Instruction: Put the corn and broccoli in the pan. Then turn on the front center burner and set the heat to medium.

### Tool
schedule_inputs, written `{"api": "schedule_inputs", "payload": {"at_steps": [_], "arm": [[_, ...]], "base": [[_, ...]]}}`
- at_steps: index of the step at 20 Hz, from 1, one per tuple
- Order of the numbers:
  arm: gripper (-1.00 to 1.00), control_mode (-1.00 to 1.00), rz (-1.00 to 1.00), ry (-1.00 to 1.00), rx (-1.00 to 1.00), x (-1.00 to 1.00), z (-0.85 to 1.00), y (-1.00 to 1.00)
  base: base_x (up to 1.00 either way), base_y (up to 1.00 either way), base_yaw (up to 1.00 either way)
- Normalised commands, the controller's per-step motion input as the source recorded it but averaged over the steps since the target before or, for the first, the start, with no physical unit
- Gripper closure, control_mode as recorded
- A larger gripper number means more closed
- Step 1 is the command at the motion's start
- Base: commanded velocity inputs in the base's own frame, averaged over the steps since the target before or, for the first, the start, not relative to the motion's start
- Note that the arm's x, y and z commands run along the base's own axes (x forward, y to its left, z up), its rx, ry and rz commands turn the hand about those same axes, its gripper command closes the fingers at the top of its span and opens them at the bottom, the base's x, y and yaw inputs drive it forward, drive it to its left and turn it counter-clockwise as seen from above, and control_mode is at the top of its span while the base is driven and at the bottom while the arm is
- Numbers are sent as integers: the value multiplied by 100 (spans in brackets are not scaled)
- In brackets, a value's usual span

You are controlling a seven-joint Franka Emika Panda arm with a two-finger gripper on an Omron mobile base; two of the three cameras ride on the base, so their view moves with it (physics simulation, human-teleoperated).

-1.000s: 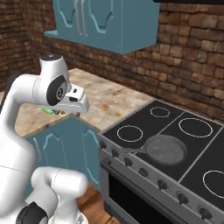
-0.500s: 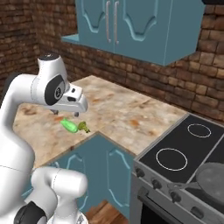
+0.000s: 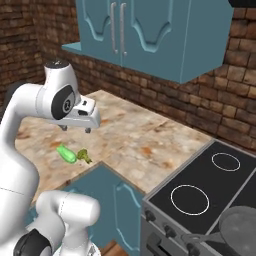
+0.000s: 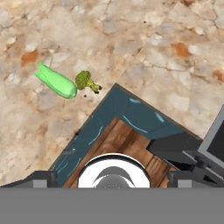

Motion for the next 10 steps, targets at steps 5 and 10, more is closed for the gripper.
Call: {"api": "schedule_inputs", "payload": {"at_steps": [5,10], "arm": [[-100,100,0,0,0,0,0,0],[-100,100,0,0,0,0,0,0]], "base": [[44,0,0],[67,0,0]]}}
